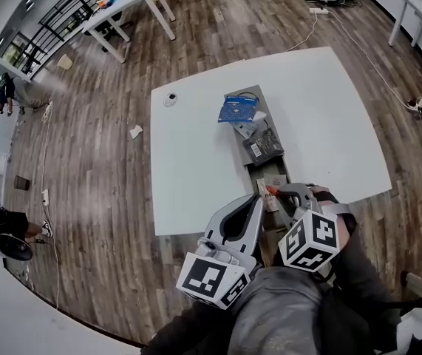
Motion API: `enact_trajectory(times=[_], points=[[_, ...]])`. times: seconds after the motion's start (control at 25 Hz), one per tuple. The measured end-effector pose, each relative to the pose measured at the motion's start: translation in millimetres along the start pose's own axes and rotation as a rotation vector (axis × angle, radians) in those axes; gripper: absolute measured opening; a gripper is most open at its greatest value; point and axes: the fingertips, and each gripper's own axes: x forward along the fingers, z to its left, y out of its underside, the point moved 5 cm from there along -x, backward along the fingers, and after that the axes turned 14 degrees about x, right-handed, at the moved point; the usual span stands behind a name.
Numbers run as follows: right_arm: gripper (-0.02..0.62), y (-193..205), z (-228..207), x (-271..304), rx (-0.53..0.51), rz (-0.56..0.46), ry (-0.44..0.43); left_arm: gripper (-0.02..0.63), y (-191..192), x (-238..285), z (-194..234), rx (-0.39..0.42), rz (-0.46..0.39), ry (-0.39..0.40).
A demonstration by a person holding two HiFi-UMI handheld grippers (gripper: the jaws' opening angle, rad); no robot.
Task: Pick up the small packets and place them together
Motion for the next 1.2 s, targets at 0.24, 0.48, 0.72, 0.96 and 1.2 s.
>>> enact_trajectory(times=[0.24,0.48,0.72,0.96,1.2], points=[[0.026,-10.1,-3.2,-8.5,-0.019,-0.039,0.001,0.003,-1.9,0.4,1.2,0.003,-0.009,-0.023],[0.026,-34.6,-21.8,-5.0,-0.033,-0.076,0.022,0.003,-3.8,8.9,22.4,-0.003,-0.009,-0.045],[0.026,-62.5,-50.9,18.5,-0.054,-0.066,0.067,0.003,-2.9,26.8,63.3,-0.024,0.002,-0.066],[0.028,-71.6,-77.1,52.8,-0.038,-0.01,0.093,0.003,6.7,41.9,101.0,-0.054,0.038,-0.081],[0.034,-65.3,-78.5,77.0,-0.006,0.05,0.055,0.003,22.9,48.4,116.5,-0.098,0.086,-0.08]])
